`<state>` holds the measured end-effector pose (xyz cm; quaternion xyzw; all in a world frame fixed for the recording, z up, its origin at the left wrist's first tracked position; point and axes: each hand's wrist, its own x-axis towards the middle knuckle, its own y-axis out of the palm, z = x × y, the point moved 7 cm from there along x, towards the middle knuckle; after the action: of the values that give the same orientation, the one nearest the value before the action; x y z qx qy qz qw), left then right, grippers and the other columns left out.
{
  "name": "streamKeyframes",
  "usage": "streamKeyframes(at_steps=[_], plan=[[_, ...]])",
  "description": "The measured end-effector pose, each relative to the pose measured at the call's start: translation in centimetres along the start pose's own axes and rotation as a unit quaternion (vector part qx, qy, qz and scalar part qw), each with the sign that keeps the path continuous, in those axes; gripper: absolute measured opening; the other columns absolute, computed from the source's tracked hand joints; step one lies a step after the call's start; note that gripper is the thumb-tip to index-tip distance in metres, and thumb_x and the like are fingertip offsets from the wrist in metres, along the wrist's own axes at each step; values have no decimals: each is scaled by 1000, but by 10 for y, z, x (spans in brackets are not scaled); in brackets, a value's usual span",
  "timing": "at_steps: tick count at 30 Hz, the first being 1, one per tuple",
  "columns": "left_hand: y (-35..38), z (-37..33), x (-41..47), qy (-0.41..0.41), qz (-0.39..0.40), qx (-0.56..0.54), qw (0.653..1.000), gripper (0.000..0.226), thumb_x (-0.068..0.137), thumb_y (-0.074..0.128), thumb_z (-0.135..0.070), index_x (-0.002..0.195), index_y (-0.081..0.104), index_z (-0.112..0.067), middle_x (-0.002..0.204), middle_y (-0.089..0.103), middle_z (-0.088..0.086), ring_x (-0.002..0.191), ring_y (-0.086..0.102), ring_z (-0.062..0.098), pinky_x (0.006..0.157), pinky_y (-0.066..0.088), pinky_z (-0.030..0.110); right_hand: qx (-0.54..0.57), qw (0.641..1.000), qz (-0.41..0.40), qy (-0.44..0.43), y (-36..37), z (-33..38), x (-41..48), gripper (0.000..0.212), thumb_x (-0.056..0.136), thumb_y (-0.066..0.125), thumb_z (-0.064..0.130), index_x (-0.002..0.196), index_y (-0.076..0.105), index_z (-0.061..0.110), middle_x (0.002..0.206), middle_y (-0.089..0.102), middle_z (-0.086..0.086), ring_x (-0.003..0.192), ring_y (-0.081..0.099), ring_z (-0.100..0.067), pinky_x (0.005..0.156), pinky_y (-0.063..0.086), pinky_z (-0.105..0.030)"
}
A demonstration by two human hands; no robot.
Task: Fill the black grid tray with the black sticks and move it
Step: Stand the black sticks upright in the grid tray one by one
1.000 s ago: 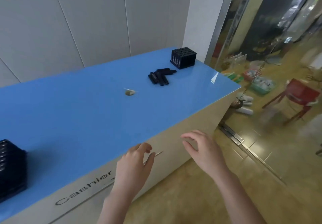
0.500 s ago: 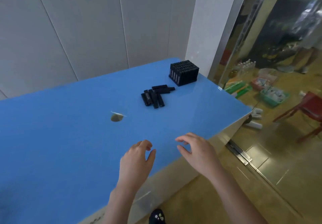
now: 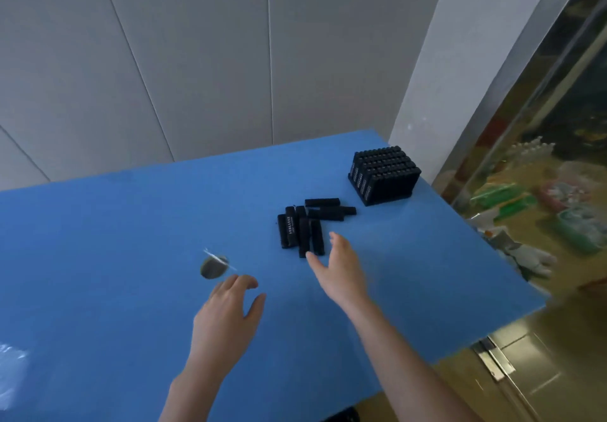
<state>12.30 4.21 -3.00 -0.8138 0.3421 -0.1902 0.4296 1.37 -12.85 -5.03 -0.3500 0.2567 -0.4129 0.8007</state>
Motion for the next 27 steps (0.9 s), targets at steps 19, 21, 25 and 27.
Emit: streamKeyframes(at_steps=[19, 21, 25, 27], plan=[[55, -34, 91, -151, -59, -34, 986, 43, 93, 49, -31, 130, 44, -8, 129, 50, 4, 125, 38, 21, 94, 33, 28, 2, 962, 274, 14, -5, -45, 67, 13, 90, 43, 19, 97, 39, 9, 89, 50, -6, 61, 57, -16, 53, 41, -27], [58, -40, 111, -164, -71, -50, 983, 49, 93, 50, -31, 133, 40, -4, 133, 46, 9, 128, 34, 24, 100, 30, 31, 67, 952, 299, 19, -13, -55, 54, 10, 89, 44, 18, 95, 40, 11, 84, 48, -4, 56, 51, -12, 54, 40, -24], [79, -42, 134, -199, -30, 5, 980, 49, 91, 52, -35, 122, 43, 1, 126, 43, 17, 118, 35, 31, 91, 34, 31, 171, 941, 290, 31, -31, -66, 36, 16, 84, 48, 17, 94, 44, 5, 70, 48, -2, 56, 47, -13, 63, 41, -28], [87, -43, 136, -206, -22, 59, 977, 41, 91, 52, -33, 113, 45, 0, 119, 45, 18, 110, 39, 31, 86, 35, 32, 210, 936, 279, 36, -39, -70, 34, 18, 84, 48, 15, 99, 48, 5, 67, 48, 1, 54, 47, -10, 63, 42, -25]])
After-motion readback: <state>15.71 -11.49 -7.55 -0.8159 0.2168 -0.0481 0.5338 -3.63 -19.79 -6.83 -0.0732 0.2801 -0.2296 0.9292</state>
